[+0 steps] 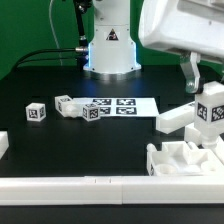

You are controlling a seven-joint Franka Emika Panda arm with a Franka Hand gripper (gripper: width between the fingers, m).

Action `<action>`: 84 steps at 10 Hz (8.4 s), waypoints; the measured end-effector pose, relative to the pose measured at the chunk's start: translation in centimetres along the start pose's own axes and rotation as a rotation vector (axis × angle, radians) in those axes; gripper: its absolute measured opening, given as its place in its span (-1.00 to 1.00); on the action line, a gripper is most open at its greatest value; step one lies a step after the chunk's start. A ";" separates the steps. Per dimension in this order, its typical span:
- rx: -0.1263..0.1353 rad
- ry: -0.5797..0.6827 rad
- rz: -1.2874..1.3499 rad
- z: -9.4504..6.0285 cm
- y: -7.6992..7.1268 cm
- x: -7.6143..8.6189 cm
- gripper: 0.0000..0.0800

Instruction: Assemble chair

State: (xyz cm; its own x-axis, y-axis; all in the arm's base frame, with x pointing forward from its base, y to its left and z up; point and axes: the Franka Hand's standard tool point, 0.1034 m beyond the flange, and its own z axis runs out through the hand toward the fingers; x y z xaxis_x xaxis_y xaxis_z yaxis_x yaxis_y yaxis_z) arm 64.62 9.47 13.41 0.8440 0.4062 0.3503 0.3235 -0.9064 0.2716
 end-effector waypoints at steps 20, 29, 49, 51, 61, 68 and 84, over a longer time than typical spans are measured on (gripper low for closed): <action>-0.021 -0.017 0.073 3.5 -3.0 -1.4 -0.21; -0.024 -0.072 0.126 3.1 -1.5 -1.3 0.62; 0.075 -0.385 0.504 3.1 0.8 0.4 0.62; 0.078 -0.386 0.512 3.1 0.9 0.3 0.62; 0.078 -0.401 0.558 3.9 1.6 -0.6 0.62; 0.077 -0.401 0.563 3.9 1.6 -0.6 0.62; 0.093 -0.405 0.597 4.0 -2.1 -0.3 0.55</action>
Offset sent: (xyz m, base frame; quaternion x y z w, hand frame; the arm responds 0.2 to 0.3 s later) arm 0.0090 -0.0040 -0.0114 -0.0266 0.0239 -0.0118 0.9993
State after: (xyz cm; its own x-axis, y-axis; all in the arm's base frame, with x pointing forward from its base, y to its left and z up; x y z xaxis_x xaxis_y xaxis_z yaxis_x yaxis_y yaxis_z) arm 65.43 10.80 9.19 0.9744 -0.2192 0.0508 -0.2218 -0.9736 0.0539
